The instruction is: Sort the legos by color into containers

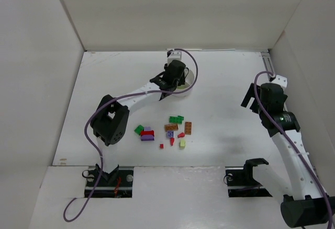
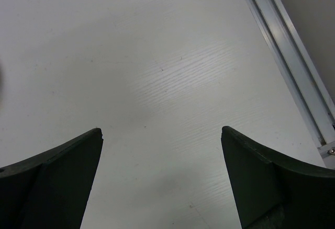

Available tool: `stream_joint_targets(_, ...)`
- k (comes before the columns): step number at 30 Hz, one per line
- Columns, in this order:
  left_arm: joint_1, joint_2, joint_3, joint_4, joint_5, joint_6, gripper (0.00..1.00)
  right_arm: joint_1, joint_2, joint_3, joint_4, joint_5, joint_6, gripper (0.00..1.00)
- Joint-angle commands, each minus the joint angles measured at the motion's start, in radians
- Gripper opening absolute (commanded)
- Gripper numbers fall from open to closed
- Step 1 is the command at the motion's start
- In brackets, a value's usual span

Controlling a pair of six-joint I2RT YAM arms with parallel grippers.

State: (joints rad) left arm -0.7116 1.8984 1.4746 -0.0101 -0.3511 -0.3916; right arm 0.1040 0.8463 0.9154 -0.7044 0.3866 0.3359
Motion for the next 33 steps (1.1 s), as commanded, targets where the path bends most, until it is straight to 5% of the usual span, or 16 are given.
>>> stream_joint_targets(1, -0.009, -0.025, -0.072, 0.068, -0.032, -0.05, 0.33, -0.006, -0.006, 0.031, 0.006, 0.021, 0.003, 0.99)
stream_joint_targets(9, -0.043, -0.09, -0.183, 0.199, -0.041, -0.062, 0.39, -0.006, -0.024, 0.031, 0.016, 0.021, 0.003, 0.99)
stream_joint_targets(20, -0.043, -0.125, -0.163, 0.162, -0.042, -0.072, 0.46, -0.006, -0.033, 0.022, 0.016, 0.012, 0.003, 0.99)
stream_joint_targets(23, -0.043, -0.169, -0.183, 0.153, -0.032, -0.072, 0.57, -0.006, -0.042, 0.013, 0.06, -0.07, -0.061, 0.99)
stream_joint_targets(24, -0.043, -0.208, -0.183, 0.144, -0.032, -0.072, 0.79, -0.006, -0.053, 0.013, 0.077, -0.103, -0.081, 0.99)
stream_joint_targets(26, -0.043, -0.252, -0.183, 0.119, -0.003, -0.072, 0.98, -0.006, -0.053, -0.018, 0.115, -0.265, -0.121, 0.99)
stream_joint_targets(29, -0.043, -0.34, -0.195, 0.046, 0.008, -0.093, 1.0, 0.032, -0.041, -0.044, 0.187, -0.506, -0.201, 0.99)
stream_joint_targets(33, -0.043, -0.45, -0.261, -0.04, 0.008, -0.154, 1.0, 0.248, 0.017, -0.064, 0.223, -0.522, -0.224, 0.99)
